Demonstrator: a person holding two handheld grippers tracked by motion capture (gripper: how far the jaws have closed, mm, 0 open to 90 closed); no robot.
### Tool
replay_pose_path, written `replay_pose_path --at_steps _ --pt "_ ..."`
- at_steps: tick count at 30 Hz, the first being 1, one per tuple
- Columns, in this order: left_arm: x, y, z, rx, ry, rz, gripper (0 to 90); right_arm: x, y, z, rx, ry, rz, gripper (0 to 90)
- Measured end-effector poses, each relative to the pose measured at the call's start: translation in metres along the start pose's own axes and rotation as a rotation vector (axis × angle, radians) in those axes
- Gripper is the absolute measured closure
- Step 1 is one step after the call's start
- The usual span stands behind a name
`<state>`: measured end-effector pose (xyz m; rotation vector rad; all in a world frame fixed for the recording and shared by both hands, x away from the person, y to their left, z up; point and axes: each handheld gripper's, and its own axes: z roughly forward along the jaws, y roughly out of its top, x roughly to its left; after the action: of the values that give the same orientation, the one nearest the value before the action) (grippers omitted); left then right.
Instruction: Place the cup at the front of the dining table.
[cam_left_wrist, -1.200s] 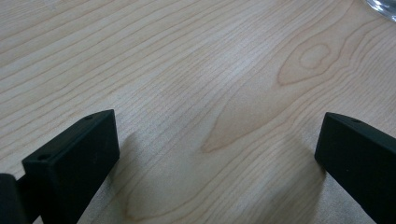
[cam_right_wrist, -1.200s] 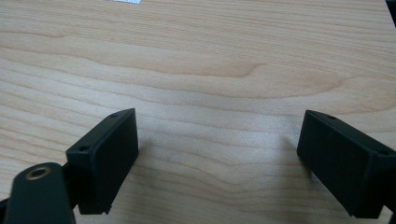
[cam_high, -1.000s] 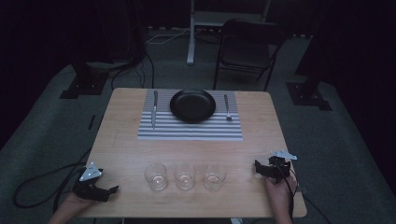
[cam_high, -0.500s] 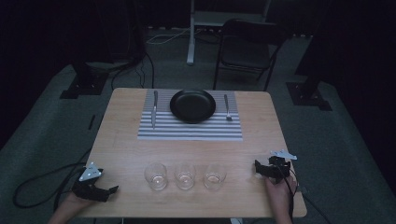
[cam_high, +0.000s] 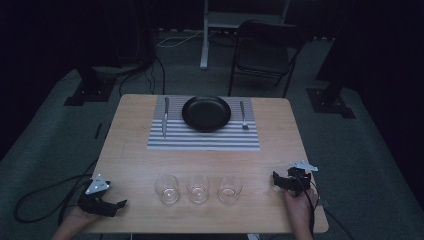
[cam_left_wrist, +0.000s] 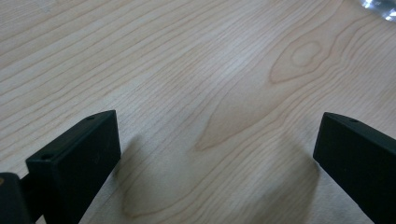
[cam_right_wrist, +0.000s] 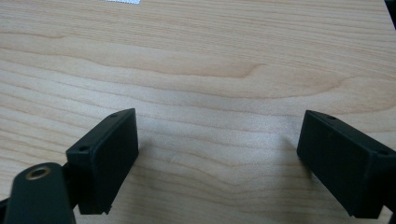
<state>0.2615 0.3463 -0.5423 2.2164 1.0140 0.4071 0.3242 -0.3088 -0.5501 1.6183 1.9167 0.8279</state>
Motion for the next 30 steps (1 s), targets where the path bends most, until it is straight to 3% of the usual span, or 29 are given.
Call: replay_pose_path --at_steps 8,14,17,30 --pt "-0.001 -0.001 -0.002 -0.020 -0.018 -0.005 2.5 0.000 0.000 0.000 0.000 0.000 0.000 12.1" --pt "-0.002 0.000 -0.001 -0.021 0.010 -0.007 4.0 0.000 0.000 0.000 0.000 0.000 -0.001 12.1" --pt "-0.002 0.001 -0.002 -0.029 -0.010 -0.017 3.9 0.000 0.000 0.000 0.000 0.000 0.000 12.1" --pt "-0.017 0.018 -0.008 -0.092 -0.046 0.020 3.9 0.000 0.000 0.000 0.000 0.000 0.000 12.1"
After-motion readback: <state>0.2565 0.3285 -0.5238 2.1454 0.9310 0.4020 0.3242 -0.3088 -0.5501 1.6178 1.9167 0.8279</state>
